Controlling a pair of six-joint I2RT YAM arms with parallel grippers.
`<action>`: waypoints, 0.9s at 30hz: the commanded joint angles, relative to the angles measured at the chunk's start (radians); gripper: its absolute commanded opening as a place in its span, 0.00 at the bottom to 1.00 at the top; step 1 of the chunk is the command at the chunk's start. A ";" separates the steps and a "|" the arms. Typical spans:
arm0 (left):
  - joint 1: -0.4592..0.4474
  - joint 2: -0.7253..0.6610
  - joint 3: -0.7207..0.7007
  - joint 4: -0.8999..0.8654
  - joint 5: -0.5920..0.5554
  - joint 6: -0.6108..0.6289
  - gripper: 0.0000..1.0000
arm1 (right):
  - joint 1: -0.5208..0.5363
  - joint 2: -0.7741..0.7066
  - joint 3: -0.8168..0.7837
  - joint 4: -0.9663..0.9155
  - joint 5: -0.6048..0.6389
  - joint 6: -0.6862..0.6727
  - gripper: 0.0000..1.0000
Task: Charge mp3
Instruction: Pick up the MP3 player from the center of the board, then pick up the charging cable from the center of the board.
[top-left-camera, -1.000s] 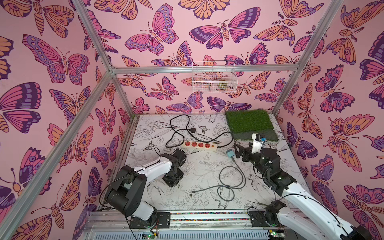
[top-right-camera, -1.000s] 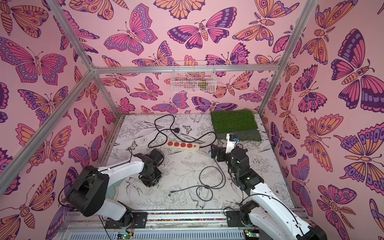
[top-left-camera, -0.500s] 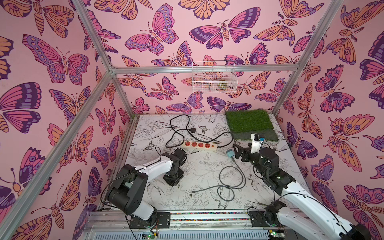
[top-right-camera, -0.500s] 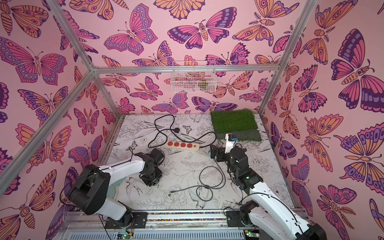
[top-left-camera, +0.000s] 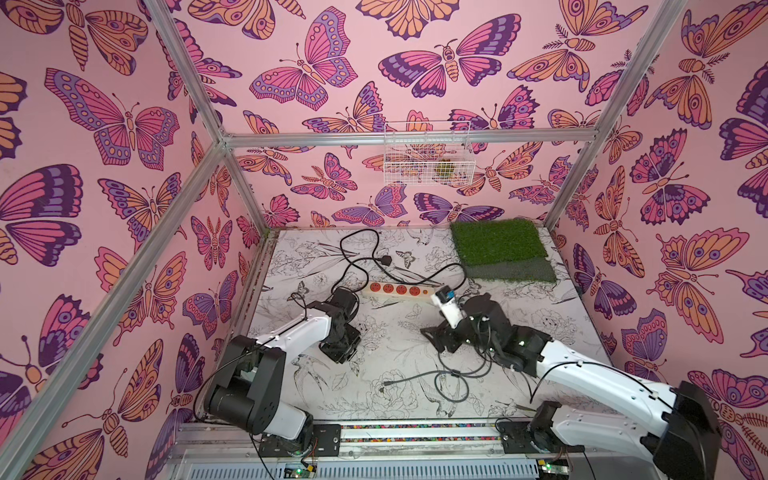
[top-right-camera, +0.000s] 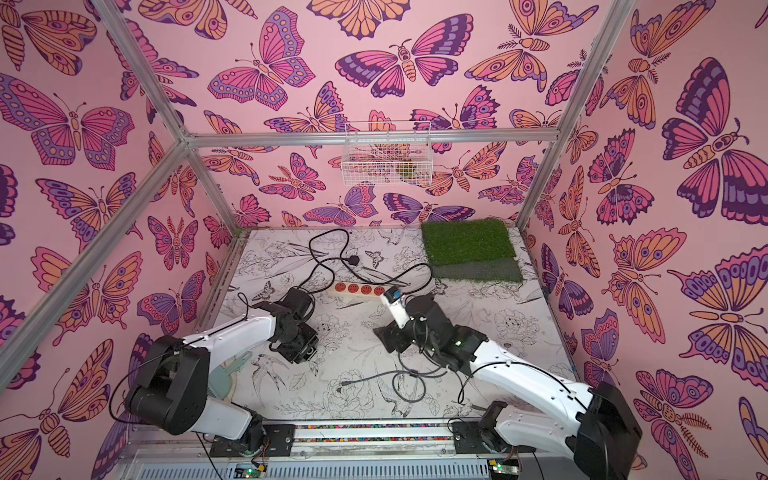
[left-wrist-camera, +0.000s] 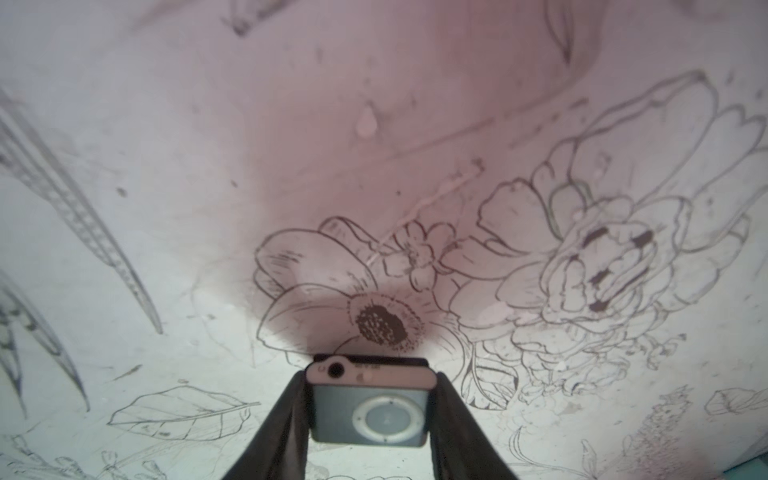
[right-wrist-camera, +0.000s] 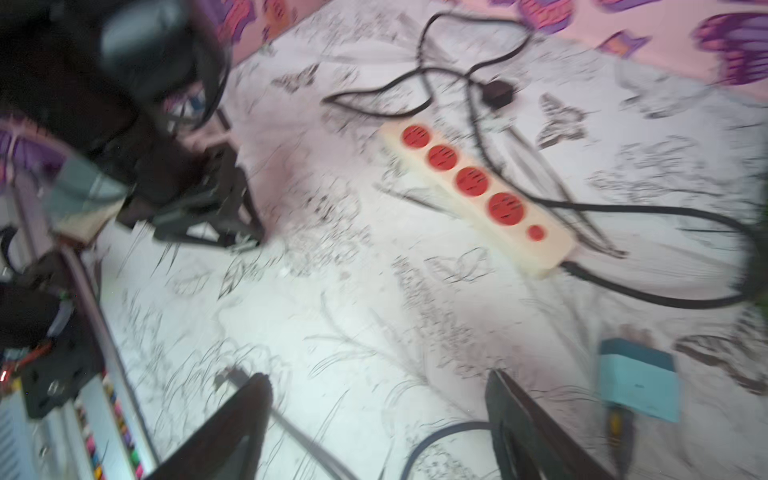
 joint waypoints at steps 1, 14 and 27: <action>0.054 -0.038 0.015 -0.086 0.005 0.038 0.00 | 0.061 0.063 0.037 -0.096 -0.028 -0.091 0.72; 0.127 -0.060 0.036 -0.122 0.038 0.087 0.00 | 0.171 0.369 0.241 -0.214 -0.147 -0.213 0.50; 0.161 -0.085 0.063 -0.149 0.050 0.113 0.00 | 0.257 0.582 0.361 -0.269 -0.167 -0.250 0.38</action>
